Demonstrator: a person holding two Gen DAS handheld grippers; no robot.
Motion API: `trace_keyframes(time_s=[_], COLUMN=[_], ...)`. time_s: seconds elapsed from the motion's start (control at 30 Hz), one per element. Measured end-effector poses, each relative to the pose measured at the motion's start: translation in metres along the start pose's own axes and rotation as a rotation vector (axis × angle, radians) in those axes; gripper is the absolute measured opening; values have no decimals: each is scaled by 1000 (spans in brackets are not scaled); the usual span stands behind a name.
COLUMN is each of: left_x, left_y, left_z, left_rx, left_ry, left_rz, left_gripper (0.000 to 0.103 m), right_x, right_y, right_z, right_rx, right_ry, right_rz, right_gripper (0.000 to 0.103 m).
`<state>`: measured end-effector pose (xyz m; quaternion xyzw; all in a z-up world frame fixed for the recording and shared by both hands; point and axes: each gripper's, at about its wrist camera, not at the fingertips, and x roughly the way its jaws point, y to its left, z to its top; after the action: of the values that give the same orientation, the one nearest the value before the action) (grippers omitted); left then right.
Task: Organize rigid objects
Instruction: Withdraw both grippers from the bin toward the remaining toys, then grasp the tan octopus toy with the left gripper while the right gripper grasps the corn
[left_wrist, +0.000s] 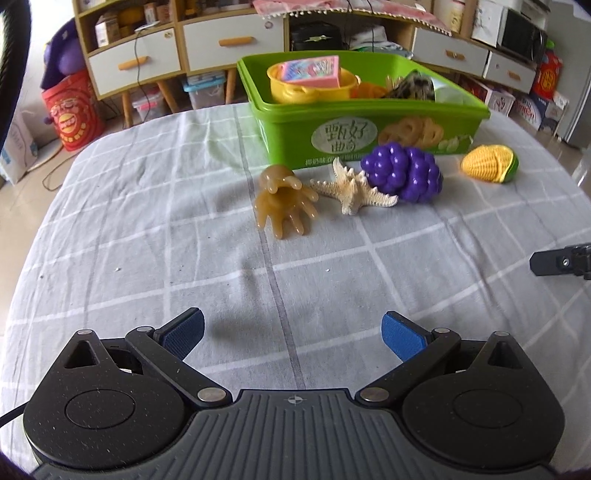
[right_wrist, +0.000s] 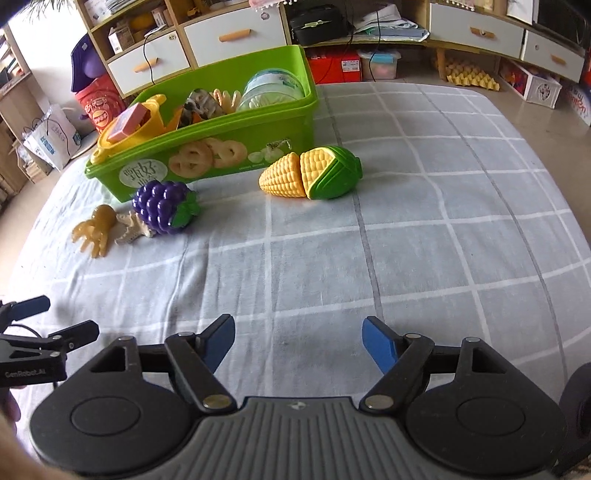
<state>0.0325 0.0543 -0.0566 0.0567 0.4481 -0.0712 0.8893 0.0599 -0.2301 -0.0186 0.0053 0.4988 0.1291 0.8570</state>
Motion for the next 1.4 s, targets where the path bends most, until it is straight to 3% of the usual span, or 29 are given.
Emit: trace_keyframes(time_s=[0.37,0.67,0.97,1.17,1.33,1.4], left_x=[12,26,29,26,26,26], left_y=[15,18,16,14,16,17], left_z=[2,18,28,30,33,34], left_rx=[22,-37,-139,-163,-178,-186], left_ry=[-154,-180,-188,-199,-199,-194], left_rz=[-62,-17,59,69,62,59], left_gripper=[102,101,95,79,61,50], right_x=[23,41,54,60,61,61], right_y=[9,3,4,7,8,9], right_z=[2,26,46,52,56,57], right_rx=[-191,-129,-64,-53,-57,-56], right_ry=[-151,-197,-220,-243,-267,-271], right_rz=[-42,-76,-125,-130,-128,-129], right_gripper=[76,79,80,78,62,62])
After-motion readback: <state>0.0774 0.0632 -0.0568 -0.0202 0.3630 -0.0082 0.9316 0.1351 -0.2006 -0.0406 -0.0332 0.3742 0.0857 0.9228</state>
